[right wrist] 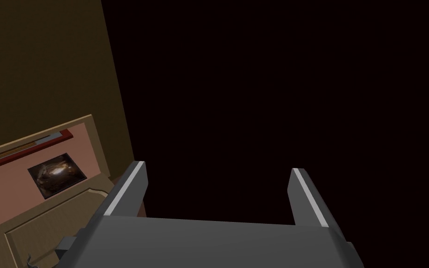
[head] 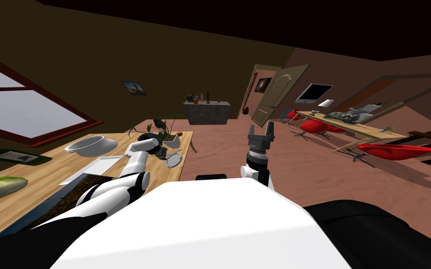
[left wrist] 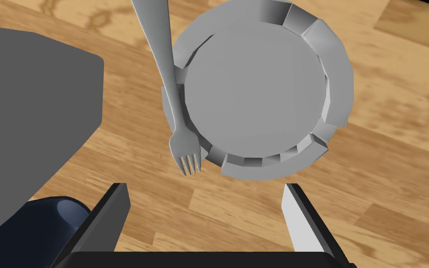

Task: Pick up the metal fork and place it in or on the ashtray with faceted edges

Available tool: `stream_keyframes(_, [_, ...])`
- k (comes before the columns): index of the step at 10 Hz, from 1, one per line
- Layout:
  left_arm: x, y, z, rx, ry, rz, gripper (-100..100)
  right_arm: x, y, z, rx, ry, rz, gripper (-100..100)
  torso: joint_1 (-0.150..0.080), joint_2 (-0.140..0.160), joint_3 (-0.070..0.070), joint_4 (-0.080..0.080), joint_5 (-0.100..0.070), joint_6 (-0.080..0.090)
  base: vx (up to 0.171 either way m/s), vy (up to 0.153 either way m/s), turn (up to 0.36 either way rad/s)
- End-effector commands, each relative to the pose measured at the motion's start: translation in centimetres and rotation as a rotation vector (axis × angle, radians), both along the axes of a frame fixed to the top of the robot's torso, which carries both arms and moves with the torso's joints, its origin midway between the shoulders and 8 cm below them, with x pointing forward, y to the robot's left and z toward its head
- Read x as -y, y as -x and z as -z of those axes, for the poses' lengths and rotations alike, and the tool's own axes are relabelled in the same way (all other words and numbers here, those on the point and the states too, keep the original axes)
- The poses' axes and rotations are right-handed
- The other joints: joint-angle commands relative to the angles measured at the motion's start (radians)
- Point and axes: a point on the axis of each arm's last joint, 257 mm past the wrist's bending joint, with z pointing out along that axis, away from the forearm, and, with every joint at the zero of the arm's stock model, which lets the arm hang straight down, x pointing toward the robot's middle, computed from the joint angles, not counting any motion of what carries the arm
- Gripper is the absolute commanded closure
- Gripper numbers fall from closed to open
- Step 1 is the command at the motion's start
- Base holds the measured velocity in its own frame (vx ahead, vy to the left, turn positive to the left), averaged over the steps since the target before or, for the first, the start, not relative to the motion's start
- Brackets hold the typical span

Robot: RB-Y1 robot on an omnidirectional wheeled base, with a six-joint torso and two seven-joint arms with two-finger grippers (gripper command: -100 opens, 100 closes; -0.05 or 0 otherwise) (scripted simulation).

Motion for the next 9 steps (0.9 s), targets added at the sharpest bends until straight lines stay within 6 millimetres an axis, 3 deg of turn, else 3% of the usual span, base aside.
stream_keyframes(1, [-0.39, 0.02, -1.24, -0.006, 0.0, 0.001, -100, 0.0, 0.0, 0.0, 0.0, 0.0, 0.0, 0, 0.0, 0.0, 0.0, 0.0, 0.0, 0.0, 0.008, -0.028, -0.002])
stream_keyframes(3, [-0.55, -0.03, -1.56, -0.004, -0.001, 0.001, -100, 0.0, 0.0, 0.0, 0.0, 0.0, 0.0, 0, 0.0, 0.0, 0.0, 0.0, 0.0, 0.0, 0.005, -0.019, 0.0])
stream_keyframes(4, [-0.55, 0.03, -1.63, -0.007, 0.0, 0.001, 0, 0.0, 0.0, 0.0, 0.0, 0.0, 0.0, 0, 0.001, 0.0, 0.0, 0.0, 0.0, 0.0, 0.0, 0.0, 0.0])
stream_keyframes(9, [-0.54, 0.02, -1.62, -0.007, 0.0, 0.001, 0, 0.0, 0.0, 0.0, 0.0, 0.0, 0.0, 0, 0.002, 0.001, 0.0, 0.0, 0.0, 0.0, 0.0, 0.0, 0.0])
